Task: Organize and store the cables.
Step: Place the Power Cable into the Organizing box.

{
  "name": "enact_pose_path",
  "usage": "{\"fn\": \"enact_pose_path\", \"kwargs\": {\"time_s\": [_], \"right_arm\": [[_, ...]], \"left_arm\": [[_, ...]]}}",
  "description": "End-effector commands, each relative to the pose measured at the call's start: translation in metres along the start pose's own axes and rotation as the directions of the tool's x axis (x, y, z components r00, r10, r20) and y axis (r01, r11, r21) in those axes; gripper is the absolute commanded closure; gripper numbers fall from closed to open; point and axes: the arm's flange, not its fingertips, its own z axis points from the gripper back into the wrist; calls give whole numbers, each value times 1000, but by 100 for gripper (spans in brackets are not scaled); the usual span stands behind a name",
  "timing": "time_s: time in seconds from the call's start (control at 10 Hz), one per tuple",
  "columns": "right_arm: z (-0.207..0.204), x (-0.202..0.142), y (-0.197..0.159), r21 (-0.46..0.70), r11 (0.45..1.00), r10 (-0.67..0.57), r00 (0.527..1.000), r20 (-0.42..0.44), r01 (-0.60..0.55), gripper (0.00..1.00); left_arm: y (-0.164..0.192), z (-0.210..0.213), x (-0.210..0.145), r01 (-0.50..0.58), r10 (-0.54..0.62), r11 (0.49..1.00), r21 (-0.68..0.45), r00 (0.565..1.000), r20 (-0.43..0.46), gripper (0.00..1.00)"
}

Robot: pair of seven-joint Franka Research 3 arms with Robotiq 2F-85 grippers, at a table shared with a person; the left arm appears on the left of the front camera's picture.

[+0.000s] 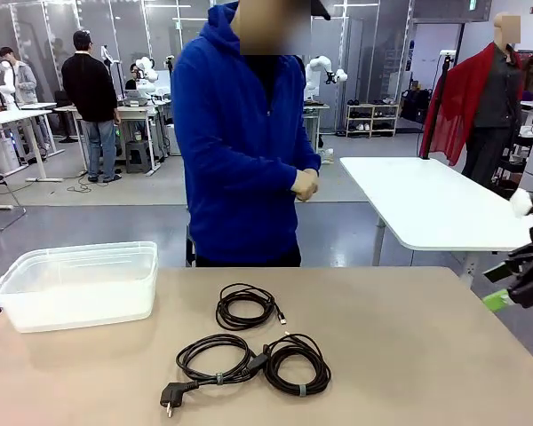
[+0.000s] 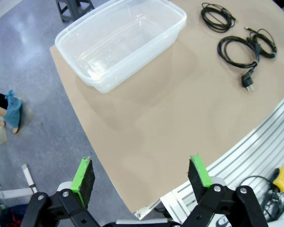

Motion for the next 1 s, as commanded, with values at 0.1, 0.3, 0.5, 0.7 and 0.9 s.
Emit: {"fn": "enact_pose_path", "kwargs": {"time_s": [0.1,0.3,0.5,0.7,0.9], "right_arm": [[4,-28,-9,-45,998,51,998,-24,-52,0],[5,-41,-13,-56,996,72,997,-12,-73,0],[2,-44,-18,-45,997,66,998,10,-66,0],[10,-41,-14,-42,998,52,999,-17,-52,0],[10,-41,-14,-42,998,52,999,-17,-52,0]], "left_arm": [[-1,0,1,2,-2,1000,7,1000,-11,0],[-1,0,1,2,-2,1000,7,1000,-11,0],[-1,0,1,2,-2,1000,7,1000,-11,0],[-1,0,1,2,-2,1000,7,1000,-11,0],[-1,0,1,2,-2,1000,7,1000,-11,0]]}}
